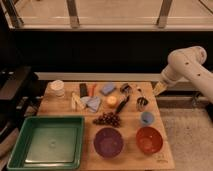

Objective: Place fork in paper cup

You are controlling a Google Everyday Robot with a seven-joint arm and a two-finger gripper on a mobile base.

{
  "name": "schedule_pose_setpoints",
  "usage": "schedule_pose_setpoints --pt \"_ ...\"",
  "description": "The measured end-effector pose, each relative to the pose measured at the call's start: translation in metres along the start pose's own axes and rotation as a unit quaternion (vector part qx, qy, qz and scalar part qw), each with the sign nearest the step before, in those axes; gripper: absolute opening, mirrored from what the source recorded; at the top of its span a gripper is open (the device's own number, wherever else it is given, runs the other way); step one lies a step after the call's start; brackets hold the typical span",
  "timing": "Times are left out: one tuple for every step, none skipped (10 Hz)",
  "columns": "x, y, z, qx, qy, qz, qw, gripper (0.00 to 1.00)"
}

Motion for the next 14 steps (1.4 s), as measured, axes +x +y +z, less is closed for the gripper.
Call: schedule_pose_setpoints --pt "0.0 0.0 0.0 0.0 0.0 0.0 1.0 0.68" --pt "0.0 0.0 0.0 0.0 0.0 0.0 1.0 0.68" --pt "0.0 0.0 0.0 0.0 0.0 0.0 1.0 0.68" --pt "0.0 0.0 0.0 0.0 0.0 0.0 1.0 0.68" --pt "0.0 0.0 0.0 0.0 0.0 0.0 1.0 0.68" --pt "0.0 0.0 0.0 0.0 0.0 0.0 1.0 0.68" --pt "0.0 0.0 0.0 0.0 0.0 0.0 1.0 0.68" --pt "0.0 -0.002 -0.002 0.003 0.001 -0.002 1.0 0.68" --pt "-0.004 -0.006 -0.006 0.009 0.002 -0.005 1.0 0.68" --pt "-0.016 -0.014 -0.01 0.011 0.005 -0.008 0.9999 0.68" --pt "-0.029 -0.023 -0.009 0.009 0.006 -0.007 0.9999 0.68" --pt "-0.041 -0.03 -0.004 0.002 0.007 -0.002 1.0 0.68" --pt "-0.054 -0.035 0.007 -0.008 0.006 0.005 0.9999 0.68" --pt "-0.066 -0.036 0.021 -0.015 0.003 0.017 0.9997 0.68"
